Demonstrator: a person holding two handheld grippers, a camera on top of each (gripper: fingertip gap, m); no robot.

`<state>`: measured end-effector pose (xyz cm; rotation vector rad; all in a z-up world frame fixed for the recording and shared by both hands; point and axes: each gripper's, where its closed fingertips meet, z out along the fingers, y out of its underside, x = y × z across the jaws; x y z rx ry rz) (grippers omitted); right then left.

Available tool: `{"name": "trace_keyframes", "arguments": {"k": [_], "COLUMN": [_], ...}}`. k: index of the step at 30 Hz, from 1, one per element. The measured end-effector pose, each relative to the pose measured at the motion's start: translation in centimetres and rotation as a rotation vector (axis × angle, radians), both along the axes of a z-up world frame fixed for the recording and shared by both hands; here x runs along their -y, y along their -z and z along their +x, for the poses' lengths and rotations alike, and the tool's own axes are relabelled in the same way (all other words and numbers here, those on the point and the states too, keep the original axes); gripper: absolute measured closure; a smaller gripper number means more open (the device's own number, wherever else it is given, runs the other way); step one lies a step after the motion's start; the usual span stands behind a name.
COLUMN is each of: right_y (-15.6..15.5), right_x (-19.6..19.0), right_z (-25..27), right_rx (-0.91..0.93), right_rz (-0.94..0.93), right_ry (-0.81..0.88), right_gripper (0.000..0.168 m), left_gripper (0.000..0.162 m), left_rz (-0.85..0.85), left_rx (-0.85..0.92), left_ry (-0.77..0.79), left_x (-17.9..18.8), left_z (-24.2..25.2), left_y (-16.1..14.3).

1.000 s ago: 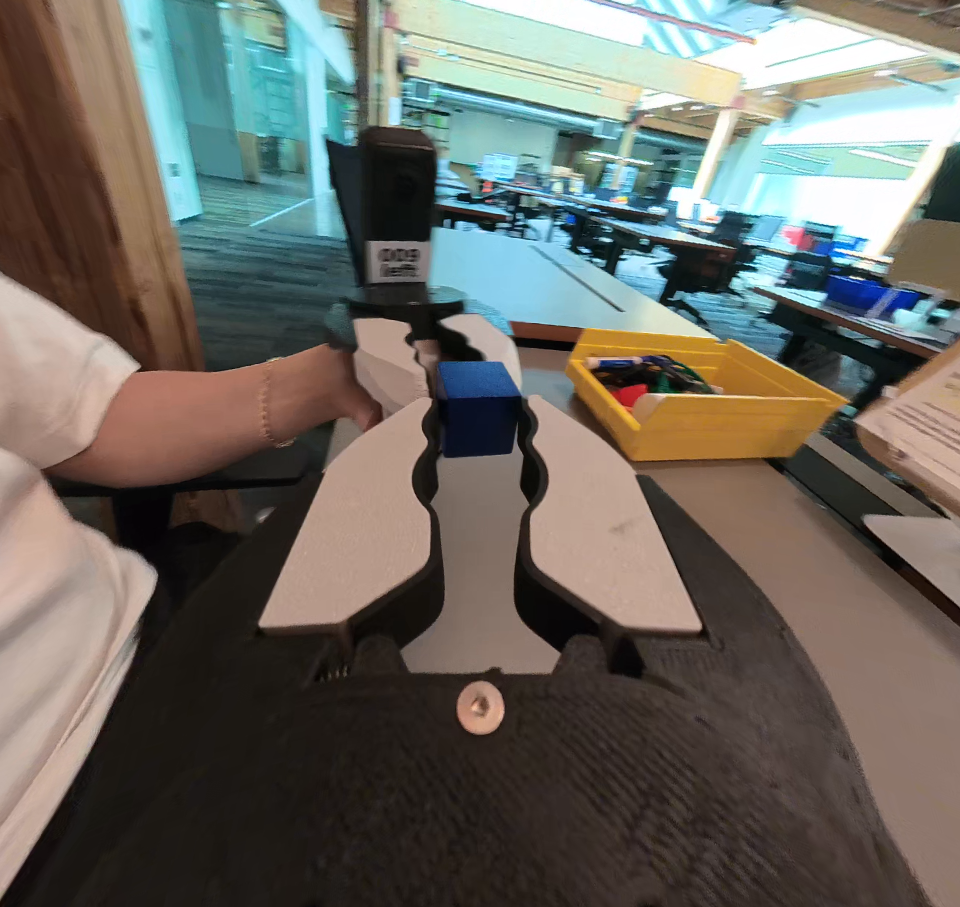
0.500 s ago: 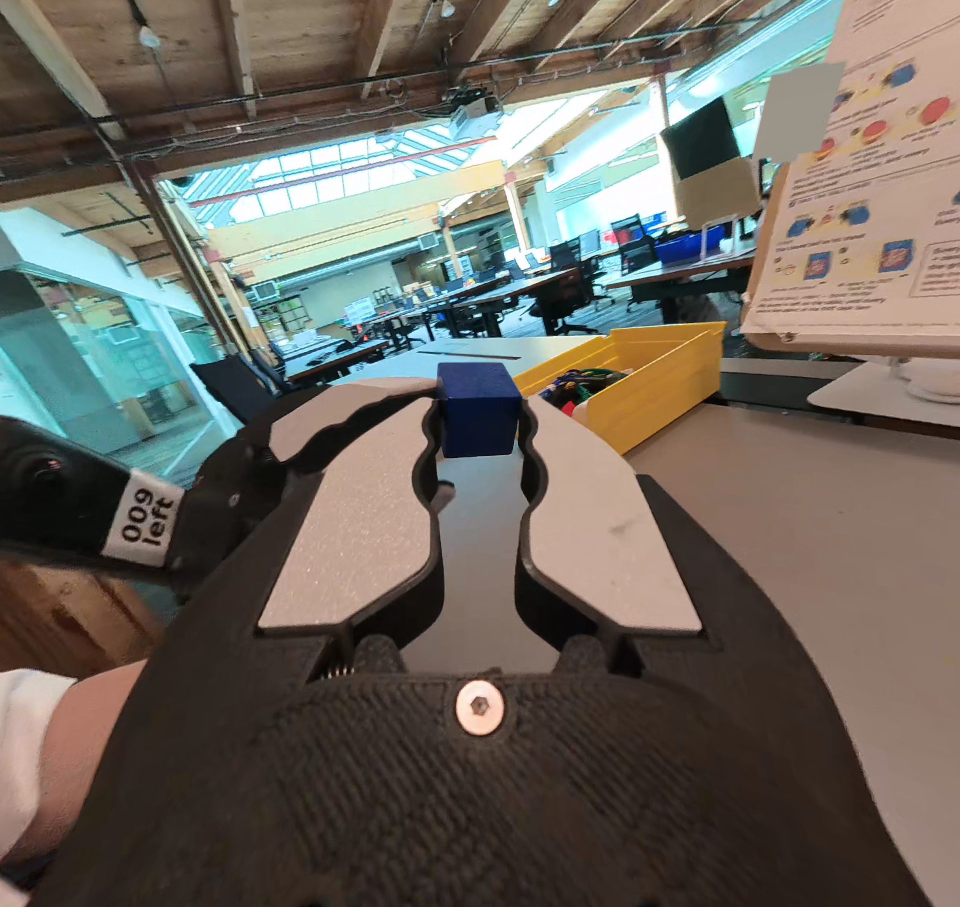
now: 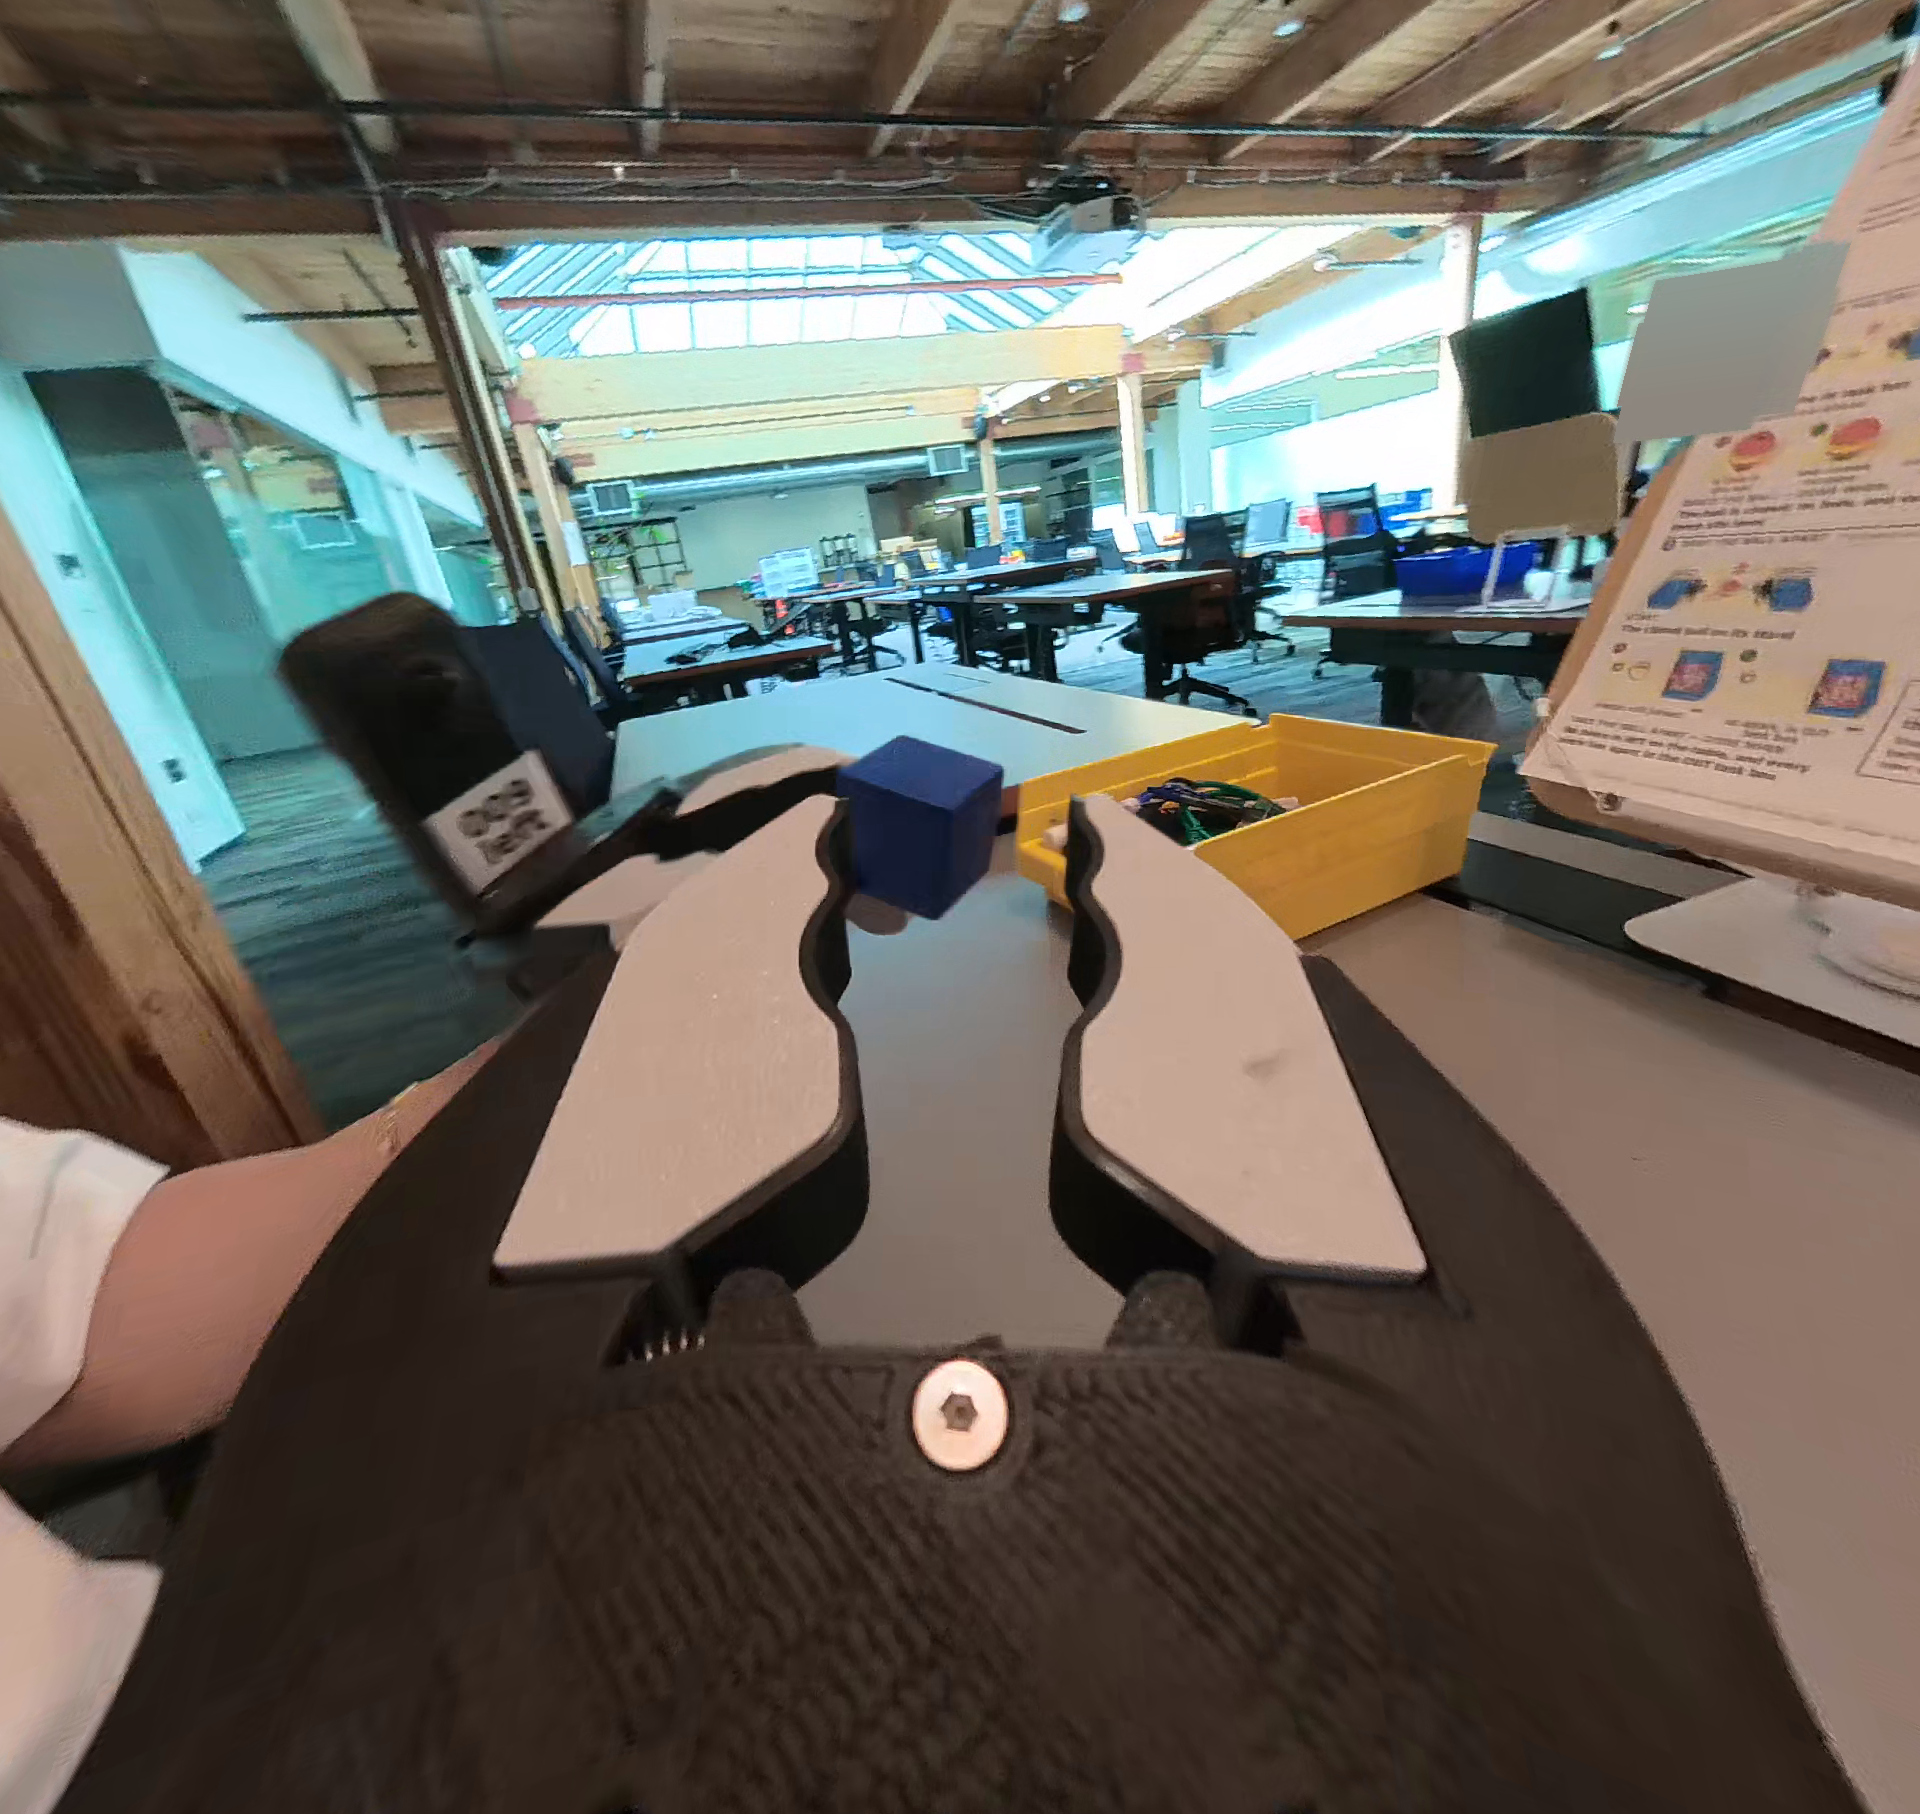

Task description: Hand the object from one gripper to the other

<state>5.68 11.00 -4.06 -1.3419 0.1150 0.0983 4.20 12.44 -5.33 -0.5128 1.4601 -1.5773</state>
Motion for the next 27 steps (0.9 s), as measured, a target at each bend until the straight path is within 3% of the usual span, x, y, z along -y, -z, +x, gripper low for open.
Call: {"name": "trace_keyframes", "arguments": {"k": [5, 10, 12, 15, 18, 20, 23, 25, 27], "right_y": [0.4, 0.8, 1.1, 0.9, 1.2, 1.8, 2.4, 3.3, 4.0], "right_x": [0.3, -0.4, -0.7, -0.7, -1.0, -1.0, -1.0, -1.3, -1.7], "right_z": [-1.7, -3.6, -3.9, -3.9, -2.6, -1.4, -0.6, -0.7, -0.7], "right_rx": [0.026, 0.038, 0.066, 0.085, 0.156, 0.304, 0.568, 0.686, 0.776], "right_rz": [-0.027, -0.028, -0.041, -0.042, -0.084, -0.143, -0.237, -0.314, -0.36], "right_ry": [-0.166, -0.247, -0.253, -0.245, -0.127, 0.016, 0.164, 0.195, 0.231], "right_gripper": [0.127, 0.126, 0.138, 0.139, 0.14, 0.14, 0.14, 0.14, 0.14], "left_gripper": [0.136, 0.135, 0.135, 0.135, 0.137, 0.135, 0.12, 0.109, 0.108], "left_rz": [-0.283, -0.299, -0.283, -0.272, -0.217, -0.206, -0.268, -0.274, -0.229], "left_rx": [-0.061, -0.091, -0.108, -0.121, -0.124, -0.171, -0.346, -0.477, -0.579], "left_ry": [0.395, 0.541, 0.534, 0.517, 0.375, 0.301, 0.286, 0.261, 0.219], "left_x": [0.1, 0.7, 1.1, 1.0, 0.3, -0.3, -0.6, -0.6, -0.4], "left_z": [-2.1, -3.0, -2.9, -2.7, -1.6, -1.0, -0.7, -0.5, -0.5], "left_y": [-0.9, -0.2, 0.1, 0.2, 0.6, 0.6, 0.6, 1.4, 2.6]}}
